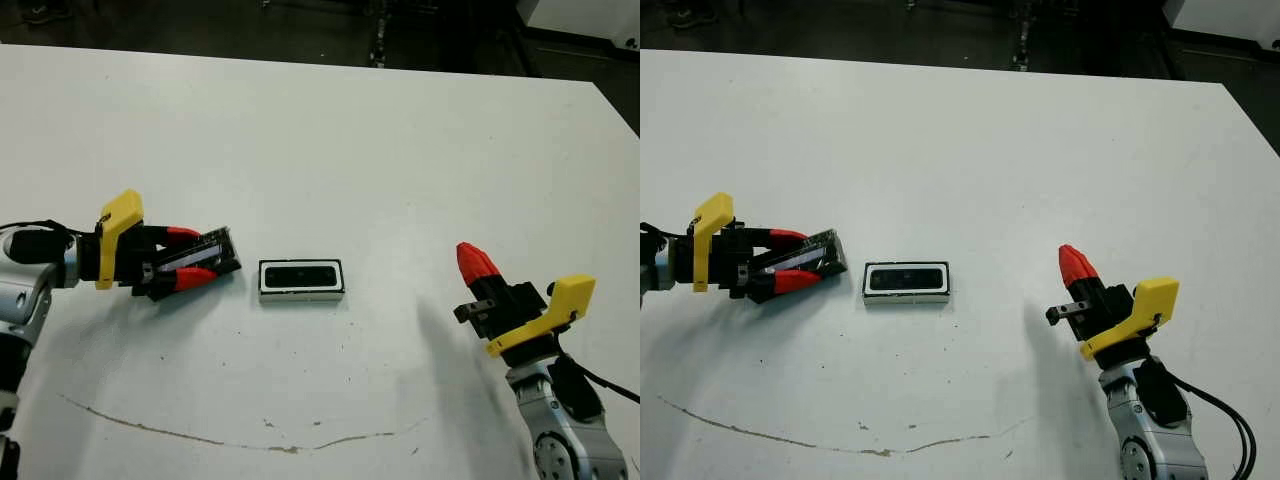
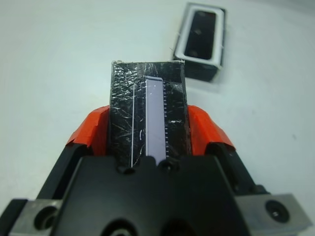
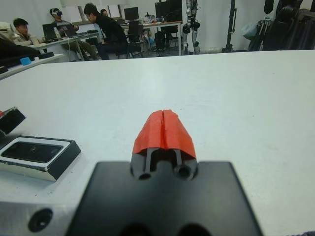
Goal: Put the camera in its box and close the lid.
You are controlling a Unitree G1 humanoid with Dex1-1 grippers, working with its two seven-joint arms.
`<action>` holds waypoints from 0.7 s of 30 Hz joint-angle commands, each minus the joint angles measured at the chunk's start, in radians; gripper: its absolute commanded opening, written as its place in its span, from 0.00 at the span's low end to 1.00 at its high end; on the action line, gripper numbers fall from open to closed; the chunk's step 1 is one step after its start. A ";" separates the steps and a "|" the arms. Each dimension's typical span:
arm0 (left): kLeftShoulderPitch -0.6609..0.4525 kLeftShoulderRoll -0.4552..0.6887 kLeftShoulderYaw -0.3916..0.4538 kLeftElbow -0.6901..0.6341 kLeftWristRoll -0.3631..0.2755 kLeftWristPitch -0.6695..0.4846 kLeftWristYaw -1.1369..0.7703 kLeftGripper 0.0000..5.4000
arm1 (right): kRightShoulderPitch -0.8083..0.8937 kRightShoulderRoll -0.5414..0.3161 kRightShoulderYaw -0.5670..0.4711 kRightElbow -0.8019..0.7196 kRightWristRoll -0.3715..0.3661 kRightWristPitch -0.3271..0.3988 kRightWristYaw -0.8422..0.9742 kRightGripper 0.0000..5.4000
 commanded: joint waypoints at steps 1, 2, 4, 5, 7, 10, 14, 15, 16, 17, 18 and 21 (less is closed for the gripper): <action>-0.034 -0.007 -0.012 0.005 -0.014 0.029 -0.035 0.59 | 0.010 -0.007 0.001 0.004 -0.008 0.009 -0.006 0.00; -0.048 -0.009 -0.018 0.012 -0.016 0.037 -0.047 0.59 | 0.010 -0.008 0.002 0.003 -0.012 0.007 -0.007 0.00; -0.078 -0.020 -0.029 0.036 -0.016 0.040 -0.073 0.59 | 0.012 -0.006 0.003 0.001 -0.011 0.009 -0.009 0.00; -0.092 -0.027 -0.035 0.051 -0.015 0.042 -0.088 0.59 | 0.012 -0.005 0.003 0.000 -0.008 0.010 -0.008 0.00; -0.122 -0.039 -0.054 0.075 -0.006 0.054 -0.107 0.59 | 0.013 -0.004 0.004 0.002 -0.011 0.005 -0.005 0.00; -0.148 -0.049 -0.077 0.091 0.008 0.056 -0.121 0.59 | 0.012 -0.004 0.005 0.004 -0.013 0.001 -0.003 0.00; -0.167 -0.064 -0.097 0.122 0.016 0.030 -0.142 0.59 | 0.012 -0.006 0.004 0.002 -0.017 0.000 -0.003 0.00; -0.173 -0.069 -0.102 0.132 0.018 0.032 -0.147 0.59 | 0.012 -0.007 0.004 0.003 -0.017 0.001 -0.002 0.00; -0.179 -0.072 -0.109 0.141 0.023 0.034 -0.150 0.59 | 0.012 -0.006 0.003 0.004 -0.014 0.000 0.000 0.00; -0.182 -0.076 -0.114 0.146 0.027 0.028 -0.151 0.59 | 0.011 -0.007 0.002 0.006 -0.011 -0.001 0.003 0.00; -0.186 -0.080 -0.117 0.155 0.032 0.017 -0.155 0.59 | 0.011 -0.007 0.002 0.007 -0.010 -0.001 0.004 0.00; -0.203 -0.093 -0.131 0.183 0.038 0.011 -0.176 0.59 | 0.011 -0.008 0.002 -0.002 -0.005 0.015 -0.003 0.00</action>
